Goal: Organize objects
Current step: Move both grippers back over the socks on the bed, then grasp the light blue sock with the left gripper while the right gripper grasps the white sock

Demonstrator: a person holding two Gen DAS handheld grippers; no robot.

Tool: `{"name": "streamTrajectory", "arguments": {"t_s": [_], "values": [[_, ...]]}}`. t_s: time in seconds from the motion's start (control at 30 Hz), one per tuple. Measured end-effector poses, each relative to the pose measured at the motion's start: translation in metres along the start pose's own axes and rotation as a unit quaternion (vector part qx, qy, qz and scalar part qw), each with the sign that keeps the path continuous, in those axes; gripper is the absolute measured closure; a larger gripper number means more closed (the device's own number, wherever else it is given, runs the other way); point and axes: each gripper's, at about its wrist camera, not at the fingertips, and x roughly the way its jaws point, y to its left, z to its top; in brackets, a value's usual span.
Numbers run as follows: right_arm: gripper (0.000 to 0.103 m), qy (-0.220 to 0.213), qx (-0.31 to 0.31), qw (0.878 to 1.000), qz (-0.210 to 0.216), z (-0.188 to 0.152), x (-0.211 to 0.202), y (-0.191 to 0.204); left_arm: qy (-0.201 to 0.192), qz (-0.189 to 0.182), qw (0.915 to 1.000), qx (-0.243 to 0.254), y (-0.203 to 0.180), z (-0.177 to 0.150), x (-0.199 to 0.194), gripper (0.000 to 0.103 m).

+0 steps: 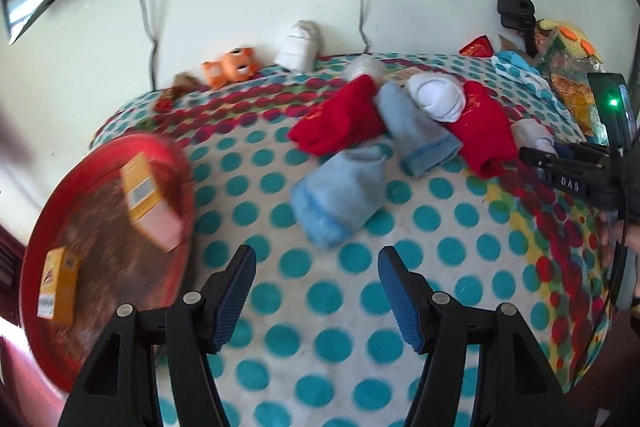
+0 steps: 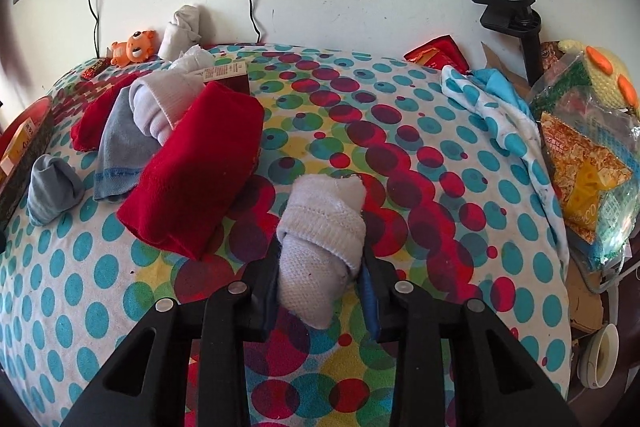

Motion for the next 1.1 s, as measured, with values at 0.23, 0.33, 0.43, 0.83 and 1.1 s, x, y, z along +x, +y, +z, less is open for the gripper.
{"name": "streamTrajectory", "arguments": {"t_s": [0.23, 0.33, 0.43, 0.83, 1.1], "values": [[0.069, 0.002, 0.010, 1.000, 0.011, 0.000, 0.001, -0.003, 0.026, -0.030, 0.9992, -0.003, -0.011, 0.031, 0.038, 0.038], [0.068, 0.001, 0.011, 1.000, 0.014, 0.000, 0.001, -0.004, 0.027, -0.026, 0.9993, 0.003, -0.012, 0.039, 0.052, 0.038], [0.068, 0.001, 0.011, 1.000, 0.014, 0.000, 0.001, -0.004, 0.034, -0.007, 0.9994, 0.000, -0.009, 0.040, 0.065, 0.038], [0.068, 0.001, 0.011, 1.000, 0.014, -0.001, 0.001, -0.005, 0.025, -0.012, 0.9996, -0.001, -0.004, 0.031, 0.078, 0.037], [0.068, 0.001, 0.011, 1.000, 0.013, 0.000, 0.001, -0.004, 0.015, -0.017, 0.9993, -0.029, 0.004, 0.027, 0.080, 0.023]]}}
